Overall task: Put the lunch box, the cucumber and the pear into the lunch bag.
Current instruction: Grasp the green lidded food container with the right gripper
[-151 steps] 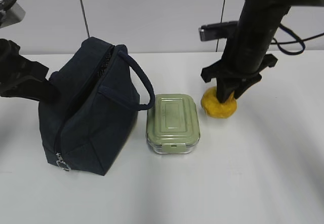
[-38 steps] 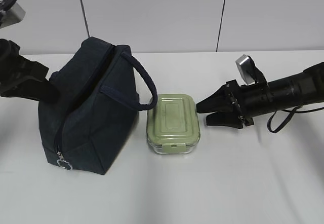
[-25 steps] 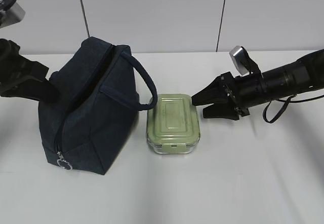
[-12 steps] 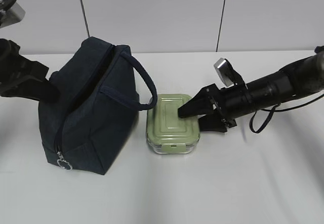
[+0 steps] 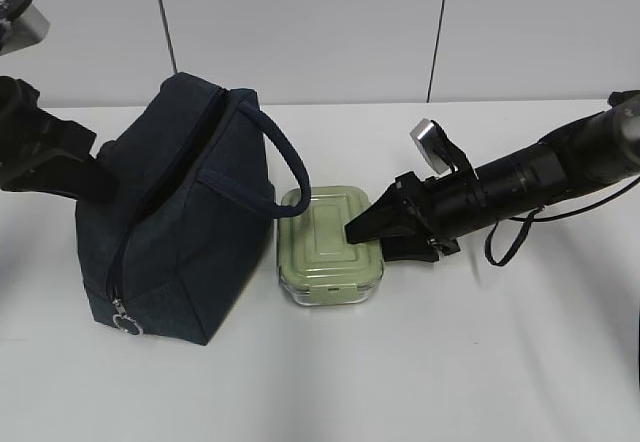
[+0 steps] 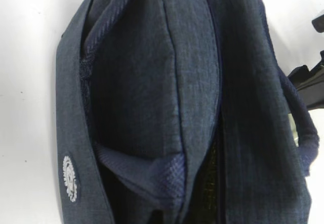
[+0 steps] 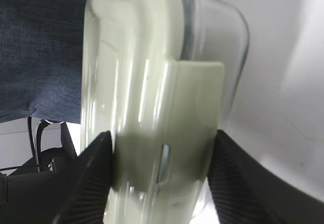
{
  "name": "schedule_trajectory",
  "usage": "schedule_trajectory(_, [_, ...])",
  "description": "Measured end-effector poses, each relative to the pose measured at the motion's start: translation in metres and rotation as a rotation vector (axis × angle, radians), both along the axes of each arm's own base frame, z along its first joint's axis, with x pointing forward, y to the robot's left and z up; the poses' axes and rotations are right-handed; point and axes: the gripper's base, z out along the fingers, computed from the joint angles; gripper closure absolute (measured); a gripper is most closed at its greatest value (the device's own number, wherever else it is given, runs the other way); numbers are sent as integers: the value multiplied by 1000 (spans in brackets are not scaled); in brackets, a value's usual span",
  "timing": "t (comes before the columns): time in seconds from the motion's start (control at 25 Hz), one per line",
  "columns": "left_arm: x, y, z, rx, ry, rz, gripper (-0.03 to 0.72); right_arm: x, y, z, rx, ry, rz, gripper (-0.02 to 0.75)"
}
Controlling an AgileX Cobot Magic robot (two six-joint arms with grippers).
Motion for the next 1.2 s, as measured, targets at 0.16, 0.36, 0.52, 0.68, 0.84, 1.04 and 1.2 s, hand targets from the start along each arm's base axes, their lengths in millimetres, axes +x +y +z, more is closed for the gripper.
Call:
schedule_trajectory(0.16, [0,0,0,0,0,0,686,0,0,0,-2,6,0,313])
schedule_trajectory(0.36, [0,0,0,0,0,0,686,0,0,0,-2,13,-1,335])
schedule_trajectory(0.52, [0,0,0,0,-1,0,686,0,-3,1,-2,14,-3,350])
schedule_trajectory(0.68, [0,0,0,0,-1,0,686,0,-12,3,-11,8,-6,355])
schedule_trajectory(0.84, [0,0,0,0,-1,0,686,3,-28,11,-36,-11,-33,358])
schedule_trajectory(1.04, [0,0,0,0,-1,0,686,6,-45,34,-54,-63,-82,358])
schedule_trajectory(1.2, [0,0,0,0,-1,0,686,4,-47,68,-59,-147,-89,358])
